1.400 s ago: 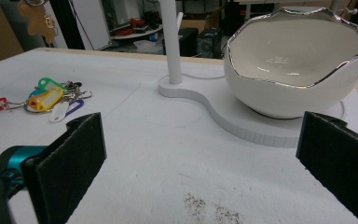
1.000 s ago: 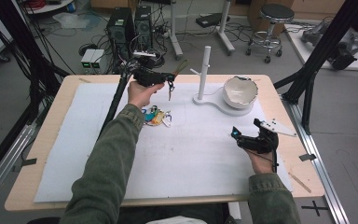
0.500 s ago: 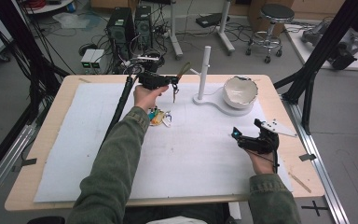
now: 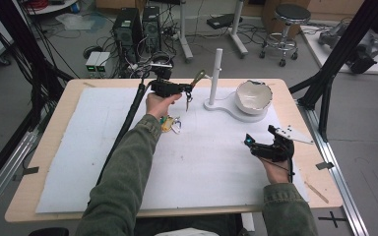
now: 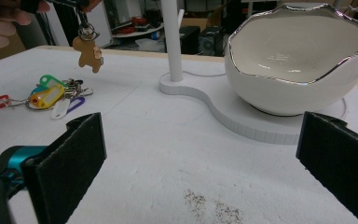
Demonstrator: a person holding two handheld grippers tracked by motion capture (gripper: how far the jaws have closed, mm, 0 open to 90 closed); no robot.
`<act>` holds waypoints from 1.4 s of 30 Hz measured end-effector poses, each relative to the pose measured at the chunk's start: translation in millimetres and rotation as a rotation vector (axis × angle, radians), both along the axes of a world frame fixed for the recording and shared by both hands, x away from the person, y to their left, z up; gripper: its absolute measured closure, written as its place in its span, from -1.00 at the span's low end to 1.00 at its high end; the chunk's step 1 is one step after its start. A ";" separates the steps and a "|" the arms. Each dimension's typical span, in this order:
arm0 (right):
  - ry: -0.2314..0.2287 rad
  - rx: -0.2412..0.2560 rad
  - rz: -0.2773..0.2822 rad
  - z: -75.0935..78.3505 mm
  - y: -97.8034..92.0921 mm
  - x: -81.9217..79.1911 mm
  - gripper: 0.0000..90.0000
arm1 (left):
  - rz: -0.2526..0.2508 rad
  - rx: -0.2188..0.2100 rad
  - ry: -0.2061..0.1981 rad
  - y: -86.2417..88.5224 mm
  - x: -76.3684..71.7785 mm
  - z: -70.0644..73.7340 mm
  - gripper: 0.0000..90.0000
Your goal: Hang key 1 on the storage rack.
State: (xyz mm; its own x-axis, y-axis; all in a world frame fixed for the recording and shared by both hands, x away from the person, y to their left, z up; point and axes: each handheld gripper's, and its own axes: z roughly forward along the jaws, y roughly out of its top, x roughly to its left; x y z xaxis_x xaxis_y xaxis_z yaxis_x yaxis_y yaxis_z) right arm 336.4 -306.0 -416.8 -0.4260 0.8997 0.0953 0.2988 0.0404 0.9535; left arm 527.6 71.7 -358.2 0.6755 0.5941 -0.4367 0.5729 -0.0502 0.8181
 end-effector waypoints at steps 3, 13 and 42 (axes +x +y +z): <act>0.005 0.000 0.000 -0.2 0.3 0.3 -0.99 | -0.008 0.007 0.002 -2.1 0.6 -2.8 0.62; 0.004 -0.002 0.006 -0.4 0.3 0.8 -0.99 | -0.005 -0.011 0.024 -9.3 2.3 -10.0 0.62; 0.007 -0.019 0.013 -0.6 1.2 0.5 -0.99 | 0.041 0.149 -0.036 -11.3 -2.1 -4.2 -0.18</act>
State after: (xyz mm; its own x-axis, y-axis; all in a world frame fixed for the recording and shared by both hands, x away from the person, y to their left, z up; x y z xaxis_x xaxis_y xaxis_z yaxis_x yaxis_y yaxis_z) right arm 336.9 -304.8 -417.4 -0.4369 0.8958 0.0812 0.3048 0.0625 0.9504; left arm 525.5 60.5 -362.4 0.6628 0.6780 -0.3178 0.5475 -0.1493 0.8233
